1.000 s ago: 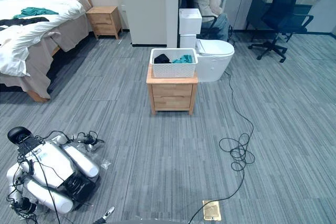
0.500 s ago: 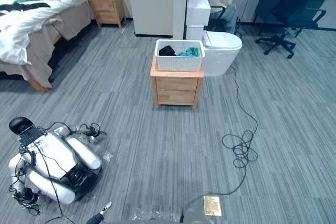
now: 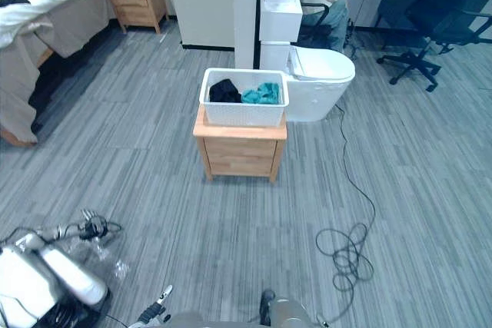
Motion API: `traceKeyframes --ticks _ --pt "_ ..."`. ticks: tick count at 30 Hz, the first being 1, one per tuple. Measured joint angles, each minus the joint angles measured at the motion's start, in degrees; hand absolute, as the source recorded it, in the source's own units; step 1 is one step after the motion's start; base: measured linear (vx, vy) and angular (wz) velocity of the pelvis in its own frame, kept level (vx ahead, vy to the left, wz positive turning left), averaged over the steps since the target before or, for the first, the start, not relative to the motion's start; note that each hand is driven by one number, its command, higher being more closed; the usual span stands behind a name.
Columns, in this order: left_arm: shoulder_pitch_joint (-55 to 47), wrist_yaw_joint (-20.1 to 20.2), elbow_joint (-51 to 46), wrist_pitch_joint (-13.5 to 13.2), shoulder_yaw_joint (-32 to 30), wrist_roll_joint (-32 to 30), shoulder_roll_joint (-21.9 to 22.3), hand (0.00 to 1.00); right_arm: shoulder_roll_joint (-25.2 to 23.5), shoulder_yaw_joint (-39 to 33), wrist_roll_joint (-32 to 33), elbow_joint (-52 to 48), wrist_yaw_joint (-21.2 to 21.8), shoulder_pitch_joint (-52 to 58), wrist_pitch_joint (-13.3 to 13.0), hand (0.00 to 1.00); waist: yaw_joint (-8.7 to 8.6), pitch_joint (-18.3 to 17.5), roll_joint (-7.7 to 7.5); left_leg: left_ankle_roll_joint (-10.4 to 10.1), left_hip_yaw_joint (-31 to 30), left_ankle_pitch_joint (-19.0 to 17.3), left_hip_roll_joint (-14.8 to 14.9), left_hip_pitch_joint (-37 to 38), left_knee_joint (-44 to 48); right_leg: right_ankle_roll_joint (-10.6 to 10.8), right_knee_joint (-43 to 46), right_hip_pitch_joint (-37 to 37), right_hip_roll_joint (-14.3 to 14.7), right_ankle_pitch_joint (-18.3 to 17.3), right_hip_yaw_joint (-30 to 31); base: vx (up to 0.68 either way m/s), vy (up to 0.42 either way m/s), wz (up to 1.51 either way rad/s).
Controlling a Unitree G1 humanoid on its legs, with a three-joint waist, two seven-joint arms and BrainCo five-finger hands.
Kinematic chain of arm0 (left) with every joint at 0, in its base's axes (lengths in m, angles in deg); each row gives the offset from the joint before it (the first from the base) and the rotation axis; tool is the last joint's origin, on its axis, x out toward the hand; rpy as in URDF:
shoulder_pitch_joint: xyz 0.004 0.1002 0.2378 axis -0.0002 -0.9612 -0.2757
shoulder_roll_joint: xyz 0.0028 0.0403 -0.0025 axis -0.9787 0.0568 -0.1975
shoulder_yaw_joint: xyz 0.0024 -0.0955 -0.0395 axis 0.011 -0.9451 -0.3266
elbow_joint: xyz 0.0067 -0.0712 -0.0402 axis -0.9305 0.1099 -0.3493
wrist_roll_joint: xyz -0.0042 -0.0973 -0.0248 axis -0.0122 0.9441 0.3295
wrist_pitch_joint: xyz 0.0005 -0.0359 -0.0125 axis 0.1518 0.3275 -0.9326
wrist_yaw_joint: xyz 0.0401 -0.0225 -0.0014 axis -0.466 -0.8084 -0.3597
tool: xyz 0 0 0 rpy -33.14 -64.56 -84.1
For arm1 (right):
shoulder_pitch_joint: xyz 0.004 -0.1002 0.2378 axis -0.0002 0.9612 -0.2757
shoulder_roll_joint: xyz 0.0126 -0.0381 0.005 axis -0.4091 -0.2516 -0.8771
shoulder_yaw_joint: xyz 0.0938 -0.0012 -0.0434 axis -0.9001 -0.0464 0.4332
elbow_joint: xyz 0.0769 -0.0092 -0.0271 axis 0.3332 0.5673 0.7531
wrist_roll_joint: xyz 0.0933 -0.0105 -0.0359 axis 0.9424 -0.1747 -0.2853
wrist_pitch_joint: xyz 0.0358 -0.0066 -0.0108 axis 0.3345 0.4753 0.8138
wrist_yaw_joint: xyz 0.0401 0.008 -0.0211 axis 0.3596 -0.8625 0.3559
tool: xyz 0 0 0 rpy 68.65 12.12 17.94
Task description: Pick up the laundry basket with both hands and put the clothes into the washing machine.
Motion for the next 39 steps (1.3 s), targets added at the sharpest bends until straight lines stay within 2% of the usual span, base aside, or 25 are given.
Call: traceKeyframes --ticks 3,6,7,8,9,10,12,13,14,15,16,18,20,22,24,25,27,28,30,31,32,33,35,38,39 --pt "-0.1 0.7 -2.2 -0.1 4.0 0.5 -2.3 0.0 0.1 6.5 1.1 1.2 -0.9 -3.6 -0.2 0.0 1.36 1.1 -2.28 0.6 3.5 -4.4 -3.7 -7.0 -2.4 -0.6 -4.5 9.6 -1.1 -0.6 4.7 0.65 -0.106 -0.68" --pt "-0.6 0.5 -2.6 -0.8 5.3 1.5 -3.0 0.0 -1.0 6.5 1.5 1.3 -1.3 -7.5 -0.7 0.0 2.3 1.2 -3.02 -0.7 5.6 -4.8 -5.8 -11.8 -32.0 1.8 -8.1 15.5 -3.7 -4.3 8.3 0.54 0.033 -0.85" --pt "-1.5 0.3 -2.5 -1.0 5.4 1.5 -2.7 0.0 -1.0 7.1 1.8 1.0 -1.8 -7.5 -1.1 0.0 2.07 0.8 -2.01 -3.6 6.1 -2.5 -5.6 -10.7 -48.1 2.5 -9.9 17.9 -3.9 -6.8 8.6 0.52 0.174 -0.54" --pt "-2.4 -0.2 -2.2 -1.0 5.4 1.4 -2.2 0.0 -0.3 8.5 2.0 0.1 -1.8 -7.0 -1.4 0.0 2.0 0.3 -0.73 -3.6 5.9 -2.5 -5.0 -11.1 -54.8 2.5 -9.9 20.2 -3.6 -10.0 9.1 0.52 0.234 -0.47" --pt "-2.8 -0.3 -2.0 -1.0 5.4 1.4 -2.3 0.0 -0.3 9.0 2.0 -0.1 -1.9 -6.3 -1.4 0.0 2.28 0.1 -0.92 -2.3 5.8 -1.0 -5.3 -11.6 -52.9 2.0 -9.0 21.3 -4.3 -12.3 9.5 0.74 0.371 -0.51" --pt "-5.3 -0.6 -1.3 -1.0 5.2 1.4 -3.2 0.0 -0.7 9.8 2.0 0.2 -2.0 -3.7 -1.4 0.0 3.23 -2.6 -3.42 -1.4 7.0 1.5 -8.1 -12.1 -48.2 1.4 -3.3 20.9 -7.3 -15.4 10.9 0.67 0.332 -0.44" --pt "-5.7 -0.7 -0.1 -1.0 5.1 1.5 -3.7 0.0 -0.6 9.9 1.9 1.4 -1.9 -1.8 -1.5 0.0 3.14 -3.8 -5.0 -0.7 7.1 3.7 -9.9 -10.7 -47.3 3.6 12.7 14.6 -9.1 -13.4 12.2 0.66 0.302 -0.18" --pt "-5.6 -0.7 0.8 -0.9 5.7 1.5 -4.5 0.0 -1.0 9.4 1.9 2.4 -1.9 -1.3 -1.5 0.0 3.18 -3.4 -6.02 -0.1 7.0 3.9 -11.1 -8.8 -47.4 7.1 23.2 10.7 -10.2 -8.7 12.9 0.72 0.314 0.42" --pt "-5.1 -0.7 2.2 -0.6 8.2 1.5 -6.4 0.0 -2.3 6.0 1.9 3.6 -1.8 0.4 -1.3 0.0 2.15 -3.1 -7.44 2.0 6.9 1.9 -14.0 -5.0 -47.9 13.9 37.4 5.8 -11.2 2.1 15.3 0.69 0.275 0.56" --pt "-4.9 -0.7 2.1 -0.6 8.6 1.5 -6.7 0.0 -2.5 4.7 1.9 4.0 -1.7 1.0 -1.2 0.0 1.6 -3.0 -7.74 2.3 6.4 1.1 -14.9 -3.3 -48.0 13.9 41.7 3.9 -11.6 2.5 15.1 0.76 0.247 0.59" --pt "-4.7 -0.7 2.1 -0.6 9.0 1.5 -6.5 0.0 -2.5 2.5 1.9 3.8 -1.7 1.6 -1.2 0.0 1.12 -2.7 -7.11 2.9 5.5 -0.2 -15.5 0.5 -48.9 11.7 46.8 0.8 -12.1 0.6 12.8 0.71 0.209 0.25" --pt "-3.8 -0.7 2.1 -0.6 10.2 1.5 -5.9 0.0 -2.0 0.9 1.4 3.8 -1.5 1.9 -1.3 0.0 1.32 -2.4 -5.25 3.0 5.2 -0.8 -15.2 7.2 -53.6 9.2 42.4 -3.0 -12.7 -5.8 7.3 0.5 0.141 0.07" --pt "-1.9 -0.7 1.8 -0.9 9.9 2.4 -4.3 0.0 -1.6 -0.5 1.0 2.2 -1.3 2.7 -1.3 0.0 1.37 -2.9 -2.92 2.8 4.2 -1.0 -14.2 11.9 -58.9 8.2 22.2 -5.3 -11.7 -8.6 2.5 0.43 0.064 0.27" --pt "-0.6 -0.7 1.0 -1.8 9.7 3.5 -2.8 0.0 -2.0 -0.6 1.1 1.1 -0.9 3.1 -1.3 0.0 0.11 -3.0 -2.7 2.4 2.4 -2.2 -14.5 13.2 -59.7 8.8 6.0 -5.8 -10.9 -4.8 4.3 0.45 -0.031 0.64" --pt "-1.3 -0.8 -1.2 -2.3 7.3 3.8 -1.6 0.0 -2.8 3.9 1.4 0.8 -1.3 3.8 -1.4 0.0 0.24 -4.0 -4.45 -0.2 1.6 -4.4 -15.1 15.4 -59.0 9.2 -3.2 -4.5 -11.2 7.1 4.9 0.55 -0.167 0.53" --pt "-1.5 -1.1 -1.4 -2.4 5.9 3.8 -0.9 0.0 -2.2 5.7 1.5 0.5 -1.4 4.0 -1.4 0.0 0.18 -4.3 -4.46 -1.0 1.4 -5.1 -14.4 15.8 -58.3 10.0 -3.6 -3.5 -11.1 7.1 4.6 0.45 -0.214 0.42" --pt "-2.7 -1.4 -2.7 -2.6 1.9 3.8 1.2 0.0 -0.9 8.7 1.1 0.0 -1.8 3.5 -1.6 0.0 0.57 -4.8 -2.88 -2.1 1.3 -5.7 -12.1 14.8 -54.6 8.5 -5.6 -0.8 -9.3 6.9 1.7 0.37 -0.227 0.52" --pt "-2.8 -1.6 -3.3 -2.8 -0.5 3.8 2.0 0.0 -0.2 10.8 1.4 -0.7 -2.1 3.1 -2.1 0.0 0.59 -4.3 -2.31 -3.5 0.6 -6.6 -10.7 10.3 -43.8 7.7 -7.1 2.0 -8.9 5.0 -1.5 0.28 -0.223 0.78" --pt "-2.8 -1.8 -3.3 -2.8 -1.6 3.8 2.0 0.0 0.2 11.2 2.6 -0.8 -2.7 3.2 -2.6 0.0 0.79 -3.5 -1.9 -5.1 0.3 -5.5 -9.7 5.9 -33.4 7.1 -7.1 3.9 -8.5 4.4 -3.4 0.19 -0.167 0.65" --pt "-3.4 -1.9 -3.2 -2.7 -2.4 3.9 2.2 0.0 0.6 11.5 3.9 -0.8 -3.4 3.2 -2.6 0.0 1.84 -2.8 -1.77 -5.3 0.6 -5.4 -8.3 2.3 -26.0 6.3 -7.2 5.8 -8.3 3.5 -4.2 0.16 -0.122 0.28" --pt "-3.8 -1.8 -3.5 -2.4 -5.3 4.4 1.6 0.0 3.0 6.6 5.7 -1.0 -3.7 -0.4 -0.1 0.0 2.45 -2.7 -2.19 -5.1 0.8 -5.7 -7.0 0.8 -23.9 6.6 -7.2 7.3 -8.6 2.6 -5.0 0.15 -0.106 0.08" --pt "-4.2 -1.9 -3.2 -2.2 -6.3 4.4 1.1 0.0 5.1 4.8 6.7 -1.0 -4.1 -3.3 0.9 0.0 2.53 -2.6 -2.27 -4.8 1.0 -5.5 -6.3 0.1 -25.1 6.8 -7.3 7.4 -8.7 2.3 -5.2 0.09 -0.077 -0.08" --pt "-3.7 -1.7 -3.0 -2.6 -6.0 3.1 0.1 0.0 15.4 8.6 12.3 -3.7 -3.3 -9.0 -2.7 0.0 3.52 -2.5 -1.48 -4.6 1.6 -5.4 -2.2 0.2 -37.0 8.2 -8.2 7.5 -9.0 2.1 -5.6 -0.01 0.037 0.25" --pt "-5.7 -3.2 0.1 -2.2 -7.0 4.1 -1.4 0.0 13.4 1.1 17.4 -11.3 -1.9 -8.0 -5.4 0.0 3.15 -3.9 -1.36 -3.4 2.4 -3.0 1.1 3.7 -50.7 10.6 -7.1 6.8 -9.0 0.0 -6.1 0.05 0.206 0.22" --pt "-6.9 -4.1 0.0 -2.3 -7.0 5.0 -2.2 0.0 12.0 1.5 18.9 -10.5 -1.8 -7.1 -5.4 0.0 3.21 -4.2 -2.62 -7.1 4.6 -0.6 0.1 5.9 -54.3 11.1 -7.4 7.2 -10.3 0.0 -4.6 0.14 0.304 -0.25"
